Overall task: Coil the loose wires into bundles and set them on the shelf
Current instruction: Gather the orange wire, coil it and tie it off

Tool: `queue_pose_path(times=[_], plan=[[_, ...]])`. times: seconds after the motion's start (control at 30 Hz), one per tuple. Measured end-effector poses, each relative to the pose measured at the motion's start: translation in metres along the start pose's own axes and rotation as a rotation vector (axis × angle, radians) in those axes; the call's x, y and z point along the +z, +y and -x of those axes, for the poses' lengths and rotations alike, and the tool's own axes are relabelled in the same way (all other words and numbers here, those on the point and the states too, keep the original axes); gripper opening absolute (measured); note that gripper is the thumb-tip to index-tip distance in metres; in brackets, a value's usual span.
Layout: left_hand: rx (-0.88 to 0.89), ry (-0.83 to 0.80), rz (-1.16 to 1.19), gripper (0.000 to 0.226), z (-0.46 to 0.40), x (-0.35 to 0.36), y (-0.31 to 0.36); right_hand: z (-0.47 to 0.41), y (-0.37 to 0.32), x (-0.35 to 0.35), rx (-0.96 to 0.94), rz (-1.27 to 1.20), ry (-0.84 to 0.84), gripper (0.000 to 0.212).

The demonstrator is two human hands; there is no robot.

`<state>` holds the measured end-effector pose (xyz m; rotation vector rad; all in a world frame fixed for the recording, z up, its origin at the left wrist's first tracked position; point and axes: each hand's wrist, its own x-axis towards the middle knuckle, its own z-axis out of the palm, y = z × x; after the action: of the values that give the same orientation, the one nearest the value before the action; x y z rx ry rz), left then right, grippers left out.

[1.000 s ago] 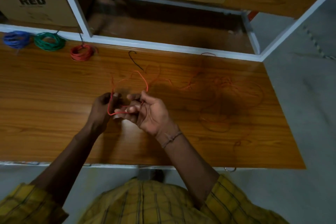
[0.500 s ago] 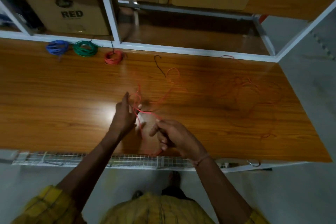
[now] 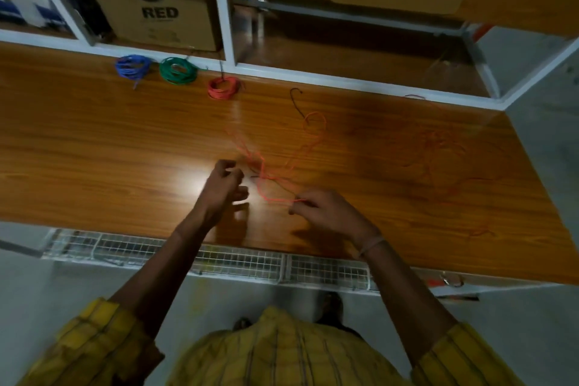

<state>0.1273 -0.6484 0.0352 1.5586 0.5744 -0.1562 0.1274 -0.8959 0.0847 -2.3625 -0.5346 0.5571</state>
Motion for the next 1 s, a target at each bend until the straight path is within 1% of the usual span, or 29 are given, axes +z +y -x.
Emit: queue_pose_path(times=[0.03, 0.07, 0.1, 0.17, 0.2, 0.23, 0.27, 0.3, 0.33, 0.4, 0.43, 0.5, 0.6, 0.63, 0.7, 0.8, 0.83, 0.87, 0.93, 0.97, 1.0], plan=[[-0.057, 0.018, 0.057, 0.025, 0.002, 0.006, 0.004, -0.004, -0.001, 0.001, -0.02, 0.008, 0.012, 0.038], [-0.133, 0.015, 0.135, 0.029, 0.005, 0.013, 0.007, -0.009, -0.002, 0.002, -0.042, 0.037, 0.019, 0.036], [-0.207, -0.017, 0.214, 0.042, 0.009, 0.019, 0.011, -0.015, 0.002, 0.003, -0.062, 0.066, 0.021, 0.036], [-0.289, -0.159, 0.318, 0.081, 0.014, 0.034, 0.017, -0.022, 0.014, 0.003, -0.038, 0.106, -0.034, 0.04], [-0.296, -0.223, 0.346, 0.095, 0.015, 0.042, 0.02, -0.022, 0.02, 0.002, -0.013, 0.136, -0.091, 0.046], [-0.285, -0.244, 0.366, 0.1, 0.014, 0.05, 0.021, -0.021, 0.026, 0.0, -0.008, 0.166, -0.155, 0.05], [-0.266, -0.227, 0.375, 0.096, 0.012, 0.057, 0.024, -0.016, 0.029, -0.003, -0.005, 0.177, -0.231, 0.048], [-0.247, -0.183, 0.373, 0.085, 0.008, 0.064, 0.025, -0.012, 0.032, -0.005, -0.003, 0.168, -0.307, 0.042], [-0.231, -0.131, 0.376, 0.069, 0.005, 0.07, 0.027, -0.007, 0.033, -0.006, 0.003, 0.146, -0.373, 0.038], [-0.215, -0.047, 0.378, 0.039, -0.003, 0.073, 0.025, 0.002, 0.035, -0.011, 0.043, 0.106, -0.471, 0.045], [-0.204, -0.005, 0.34, 0.031, -0.008, 0.071, 0.02, 0.005, 0.036, -0.013, 0.08, 0.09, -0.516, 0.048], [-0.164, 0.078, 0.218, 0.026, -0.012, 0.063, 0.009, 0.012, 0.041, -0.019, 0.11, 0.129, -0.581, 0.051], [-0.101, 0.188, 0.127, 0.021, -0.01, 0.056, -0.005, 0.015, 0.047, -0.03, 0.067, 0.245, -0.674, 0.054], [-0.09, 0.228, 0.124, 0.02, -0.009, 0.054, -0.007, 0.015, 0.049, -0.033, 0.049, 0.236, -0.668, 0.052], [-0.041, 0.301, 0.121, 0.025, -0.004, 0.057, -0.008, 0.016, 0.054, -0.037, -0.017, 0.228, -0.577, 0.045], [0.083, 0.405, 0.086, 0.047, 0.001, 0.055, -0.006, 0.018, 0.065, -0.039, -0.074, 0.32, -0.326, 0.034], [0.126, 0.426, 0.056, 0.056, 0.0, 0.05, -0.006, 0.019, 0.069, -0.039, -0.078, 0.332, -0.236, 0.033], [0.179, 0.43, 0.013, 0.068, -0.003, 0.046, -0.008, 0.02, 0.073, -0.038, -0.09, 0.298, -0.162, 0.035], [0.254, 0.355, -0.089, 0.085, -0.009, 0.046, -0.012, 0.026, 0.081, -0.034, -0.118, 0.127, -0.064, 0.042], [0.251, 0.294, -0.138, 0.083, -0.006, 0.054, -0.01, 0.029, 0.085, -0.031, -0.139, 0.045, -0.024, 0.043], [0.248, 0.247, -0.196, 0.073, -0.002, 0.065, -0.007, 0.033, 0.091, -0.028, -0.159, -0.012, 0.014, 0.043]])
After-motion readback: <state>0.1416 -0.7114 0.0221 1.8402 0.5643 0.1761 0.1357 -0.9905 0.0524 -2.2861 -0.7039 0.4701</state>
